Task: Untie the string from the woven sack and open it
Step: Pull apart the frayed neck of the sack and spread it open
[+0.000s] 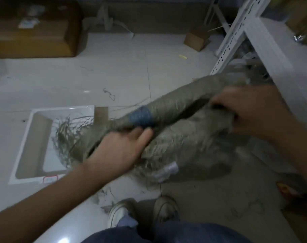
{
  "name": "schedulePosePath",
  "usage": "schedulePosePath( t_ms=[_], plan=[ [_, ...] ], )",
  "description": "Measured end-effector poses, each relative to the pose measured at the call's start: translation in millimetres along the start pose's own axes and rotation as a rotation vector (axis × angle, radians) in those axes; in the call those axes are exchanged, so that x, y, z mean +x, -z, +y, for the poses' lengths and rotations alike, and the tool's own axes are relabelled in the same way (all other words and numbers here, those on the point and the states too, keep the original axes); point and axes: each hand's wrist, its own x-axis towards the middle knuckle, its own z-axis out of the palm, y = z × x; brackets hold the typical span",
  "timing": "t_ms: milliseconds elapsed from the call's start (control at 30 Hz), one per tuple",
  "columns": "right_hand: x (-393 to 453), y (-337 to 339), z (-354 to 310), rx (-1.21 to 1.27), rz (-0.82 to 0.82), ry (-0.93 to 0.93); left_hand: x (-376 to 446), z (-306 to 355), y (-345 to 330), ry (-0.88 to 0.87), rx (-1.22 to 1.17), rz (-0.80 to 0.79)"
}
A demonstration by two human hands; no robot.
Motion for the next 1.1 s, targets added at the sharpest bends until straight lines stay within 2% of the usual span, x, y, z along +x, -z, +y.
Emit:
schedulePosePath(
  t_ms=[67,100,133,167,200,233,267,300,333,367,400,467,500,567,633,800,933,1000,1100],
  plan=[
    [-13.6,-26.2,-20.3,0.120,-0.220,-0.003,-25.5,10.9,-24.8,0.014,-0.029,-0.236],
    [-20.8,-39.8,-31.7,0.175,-0.307,-0.008,-33.8,12.9,-34.5,0.059,-0.098,-0.411],
    [-28.3,-54.7,-42.2,0.232,-0.352,-0.016,-39.4,14.3,-44.3,0.152,-0.260,-0.646],
    [-34.0,-68.6,-52.3,0.271,-0.370,-0.034,-40.2,16.3,-48.8,0.296,-0.527,-0.949],
    [-36.9,-78.2,-63.1,0.278,-0.400,-0.078,-37.2,17.6,-54.5,0.419,-0.757,-1.147],
    [-37.9,-83.8,-71.5,0.295,-0.478,-0.159,-33.4,20.2,-62.7,0.503,-0.948,-1.172],
    [-37.7,-88.2,-77.1,0.320,-0.549,-0.271,-27.4,24.0,-71.1,0.573,-1.101,-1.074],
    [-35.4,-91.7,-81.2,0.324,-0.604,-0.382,-19.0,26.8,-79.4,0.656,-1.207,-0.906],
    [-32.6,-96.0,-85.1,0.285,-0.637,-0.458,-8.2,28.6,-86.5,0.704,-1.212,-0.735],
    [-30.4,-100.4,-88.5,0.198,-0.666,-0.484,2.4,27.2,-96.5,0.673,-1.065,-0.617],
    [-29.3,-105.0,-90.6,0.111,-0.730,-0.497,13.7,23.4,-104.3,0.557,-0.764,-0.562],
    [-32.4,-114.1,-92.8,0.032,-0.966,-0.506,30.4,8.8,-118.0,0.342,-0.119,-0.543],
    [-36.1,-118.5,-92.0,0.003,-1.099,-0.512,35.5,0.3,-122.1,0.302,0.060,-0.569],
    [-44.3,-122.3,-87.2,-0.042,-1.267,-0.557,37.6,-18.4,-128.4,0.298,0.247,-0.632],
    [-56.6,-117.4,-80.4,-0.058,-1.310,-0.643,31.7,-37.6,-126.9,0.352,0.348,-0.650],
    [-75.6,-89.3,-52.9,0.125,-1.217,-0.956,5.3,-77.2,-104.9,0.494,0.517,-0.727],
    [-53.5,-87.2,-29.1,0.291,-1.025,-1.094,-3.5,-75.9,-88.6,0.431,0.531,-0.739],
    [-39.8,-90.5,-19.2,0.398,-0.892,-1.105,-7.7,-69.2,-81.8,0.348,0.530,-0.754],
    [-29.0,-97.8,-19.9,0.330,-0.573,-0.926,-18.5,-53.9,-78.1,0.222,0.531,-0.781]
  ],
)
